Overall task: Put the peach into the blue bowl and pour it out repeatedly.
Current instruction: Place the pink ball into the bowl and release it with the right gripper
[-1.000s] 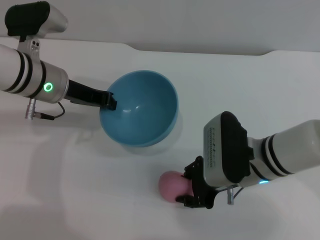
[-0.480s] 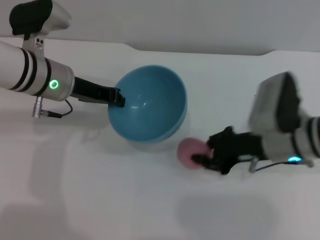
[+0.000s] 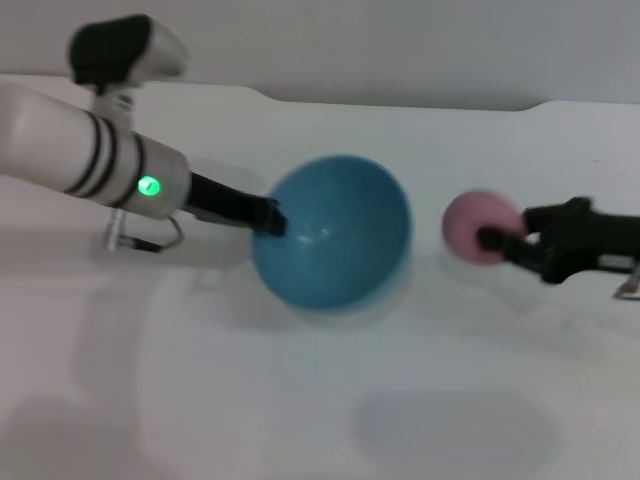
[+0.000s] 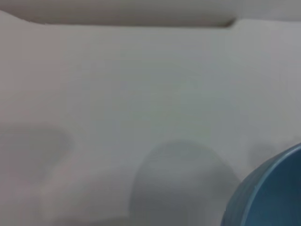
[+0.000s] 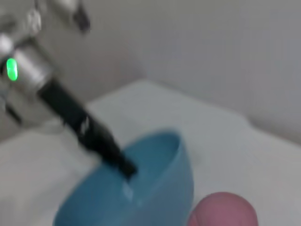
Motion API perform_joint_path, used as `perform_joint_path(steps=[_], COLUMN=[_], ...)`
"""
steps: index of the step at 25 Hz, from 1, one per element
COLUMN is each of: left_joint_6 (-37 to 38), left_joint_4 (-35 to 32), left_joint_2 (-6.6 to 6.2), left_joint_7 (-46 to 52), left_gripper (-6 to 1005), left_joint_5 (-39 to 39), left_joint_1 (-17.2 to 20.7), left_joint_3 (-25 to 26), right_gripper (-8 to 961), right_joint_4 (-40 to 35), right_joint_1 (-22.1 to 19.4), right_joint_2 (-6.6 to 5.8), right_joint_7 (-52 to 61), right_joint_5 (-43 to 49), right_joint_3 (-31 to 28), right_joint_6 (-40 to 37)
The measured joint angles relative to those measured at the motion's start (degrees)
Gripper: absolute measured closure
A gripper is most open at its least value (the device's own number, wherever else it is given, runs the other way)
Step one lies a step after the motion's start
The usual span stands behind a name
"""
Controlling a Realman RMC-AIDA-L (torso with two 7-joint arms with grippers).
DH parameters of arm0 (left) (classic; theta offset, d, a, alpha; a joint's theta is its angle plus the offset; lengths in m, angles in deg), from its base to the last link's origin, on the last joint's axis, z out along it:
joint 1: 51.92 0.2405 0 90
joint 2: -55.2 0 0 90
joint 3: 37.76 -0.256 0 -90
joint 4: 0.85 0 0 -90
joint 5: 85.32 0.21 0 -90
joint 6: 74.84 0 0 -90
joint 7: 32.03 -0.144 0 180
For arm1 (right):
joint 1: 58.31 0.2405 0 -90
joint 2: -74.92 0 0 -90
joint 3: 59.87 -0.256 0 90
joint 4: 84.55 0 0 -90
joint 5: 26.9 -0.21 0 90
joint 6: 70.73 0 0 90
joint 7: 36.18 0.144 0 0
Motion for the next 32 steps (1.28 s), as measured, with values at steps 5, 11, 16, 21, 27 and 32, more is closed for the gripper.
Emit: perform_joint_path(steps=[5, 11, 16, 21, 27, 32], left_joint_6=[-0.62, -2.03, -2.22, -2.2, -2.1, -2.26], left_joint_4=[0.39, 0.49, 0.6, 0.55, 0.18, 0.11], left_joint_2=[0.3, 0.38, 0.53, 0.45, 0.32, 0.31], left_joint_7=[0.91, 5.14, 7.24, 7.29, 7.23, 6.81], left_gripper=[999, 1000, 1000, 1000, 1000, 999], left_joint_5=[-1.03, -1.25, -0.97, -0.93, -0.88, -0.81], left_joint_1=[-2.65, -7.0, -9.41, -9.72, -10.33, -10.88], left_joint_3=[-7.88, -18.05, -21.48, -20.87, -20.27, -20.16], right_gripper=[739, 781, 813, 828, 743, 608], right_joint_4=[-3.84, -9.95, -10.25, -10.13, -9.87, -10.11], right_joint_1=[-0.48, 0.43, 2.27, 2.7, 2.66, 2.67], right_joint_2=[-0.32, -0.15, -0.3, -0.09, -0.11, -0.07], right_joint_7=[-0.45, -0.46, -0.47, 0.68, 1.67, 2.51], right_joint_5=[-1.16, -2.15, 0.78, 3.96, 4.03, 3.99], right_joint_3=[-8.07, -7.38, -2.26, -0.4, 0.56, 0.88], right_joint_6=[-9.56, -17.5, -18.27, -15.91, -14.43, -13.33])
